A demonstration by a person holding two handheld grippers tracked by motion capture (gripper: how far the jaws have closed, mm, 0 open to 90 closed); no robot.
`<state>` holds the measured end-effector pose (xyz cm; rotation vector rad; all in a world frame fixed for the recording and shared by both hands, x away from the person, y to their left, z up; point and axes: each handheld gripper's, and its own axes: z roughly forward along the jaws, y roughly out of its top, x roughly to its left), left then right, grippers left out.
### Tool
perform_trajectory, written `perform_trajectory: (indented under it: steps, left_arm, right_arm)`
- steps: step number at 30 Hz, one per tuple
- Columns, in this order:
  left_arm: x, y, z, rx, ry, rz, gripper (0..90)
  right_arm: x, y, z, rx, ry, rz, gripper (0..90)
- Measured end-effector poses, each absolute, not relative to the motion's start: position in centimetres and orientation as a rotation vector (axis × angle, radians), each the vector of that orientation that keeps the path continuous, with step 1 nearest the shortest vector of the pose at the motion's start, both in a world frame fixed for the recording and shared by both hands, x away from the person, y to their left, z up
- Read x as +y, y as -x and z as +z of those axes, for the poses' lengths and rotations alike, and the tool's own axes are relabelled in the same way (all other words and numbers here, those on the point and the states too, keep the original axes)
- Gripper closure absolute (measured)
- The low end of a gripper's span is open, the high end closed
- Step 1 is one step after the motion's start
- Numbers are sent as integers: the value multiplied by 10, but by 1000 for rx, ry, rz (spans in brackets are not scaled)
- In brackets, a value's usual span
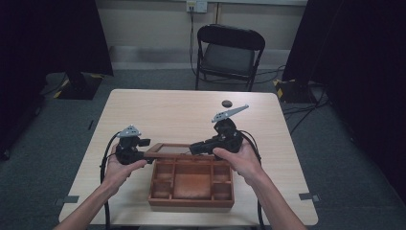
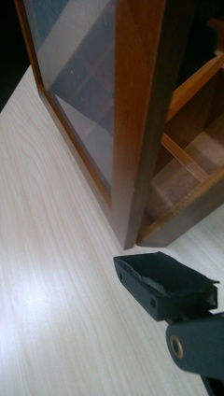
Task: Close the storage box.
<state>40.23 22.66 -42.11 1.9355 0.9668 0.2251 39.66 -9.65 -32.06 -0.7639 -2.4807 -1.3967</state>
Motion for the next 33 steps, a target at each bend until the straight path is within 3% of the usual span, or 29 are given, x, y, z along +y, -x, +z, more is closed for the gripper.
perform_trajectory:
  steps: [14, 33]
  left_arm:
    - [262, -401, -434, 1050, -1954, 265, 198]
    - [274, -408, -432, 1099, -1910, 289, 213]
  right_arm:
    - [-103, -389, -326, -2506, 753, -1372, 820]
    - [-100, -368, -344, -2566, 717, -1325, 818]
